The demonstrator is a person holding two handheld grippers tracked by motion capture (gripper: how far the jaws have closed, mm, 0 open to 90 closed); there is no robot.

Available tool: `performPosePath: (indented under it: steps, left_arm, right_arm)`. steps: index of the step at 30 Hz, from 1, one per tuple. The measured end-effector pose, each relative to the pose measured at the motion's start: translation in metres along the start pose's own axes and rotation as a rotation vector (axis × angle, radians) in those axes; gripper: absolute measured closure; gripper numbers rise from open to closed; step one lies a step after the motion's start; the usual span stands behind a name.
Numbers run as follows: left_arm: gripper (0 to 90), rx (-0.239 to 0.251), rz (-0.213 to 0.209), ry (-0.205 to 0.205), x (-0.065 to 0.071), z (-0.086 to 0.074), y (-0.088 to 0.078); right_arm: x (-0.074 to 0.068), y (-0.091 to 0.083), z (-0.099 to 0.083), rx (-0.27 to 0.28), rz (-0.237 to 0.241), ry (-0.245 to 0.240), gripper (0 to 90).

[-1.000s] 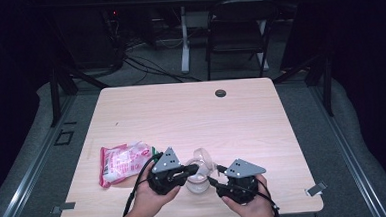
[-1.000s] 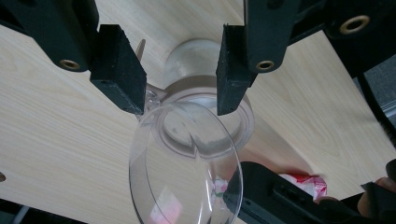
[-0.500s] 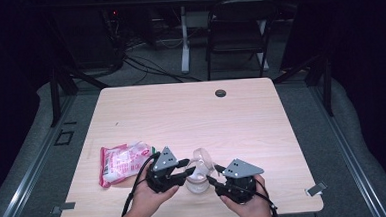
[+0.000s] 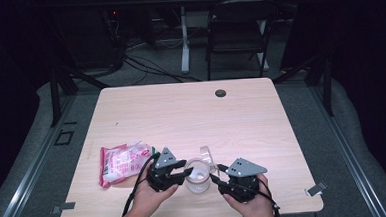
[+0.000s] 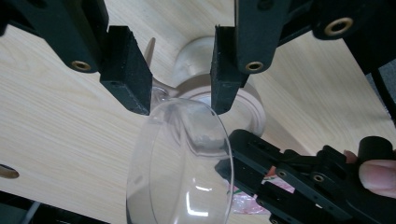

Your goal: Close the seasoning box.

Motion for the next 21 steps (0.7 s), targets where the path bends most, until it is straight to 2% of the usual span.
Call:
performPosePath:
  steps: [6, 9, 12, 15, 19, 21]
  left_arm:
    - [63.0, 0.006, -0.001, 0.001, -0.001, 0.0, 0.0]
    - [63.3, 0.012, 0.002, 0.0, -0.001, 0.0, 0.0]
    - [63.3, 0.012, 0.003, 0.002, -0.001, -0.001, 0.0]
    - [63.2, 0.015, 0.001, 0.0, -0.001, -0.001, 0.001]
    - [59.1, 0.019, 0.015, 0.006, -0.002, -0.001, -0.001]
    - [56.9, 0.024, 0.007, 0.0, -0.002, 0.0, -0.003]
  right_arm:
    - [0.009, -0.002, -0.004, -0.007, -0.024, 0.027, 61.2]
    - [0.012, -0.001, -0.006, 0.001, 0.0, 0.068, 61.5]
    - [0.012, 0.001, -0.007, -0.008, -0.001, 0.059, 62.0]
    - [0.011, 0.004, -0.007, -0.005, 0.004, 0.071, 62.3]
    - [0.011, 0.009, -0.01, -0.014, 0.008, 0.082, 67.5]
    - [0.012, 0.01, -0.011, -0.012, 0.008, 0.091, 69.7]
Point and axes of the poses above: each handheld gripper's, and its own axes: y roughly forward along the jaws, z roughly out of its top, x roughly to its right, the point moved 5 cm from there along y, roughly forward along the jaws, and after that the axes turned 3 degrees about -y, right-handed, at the moved point
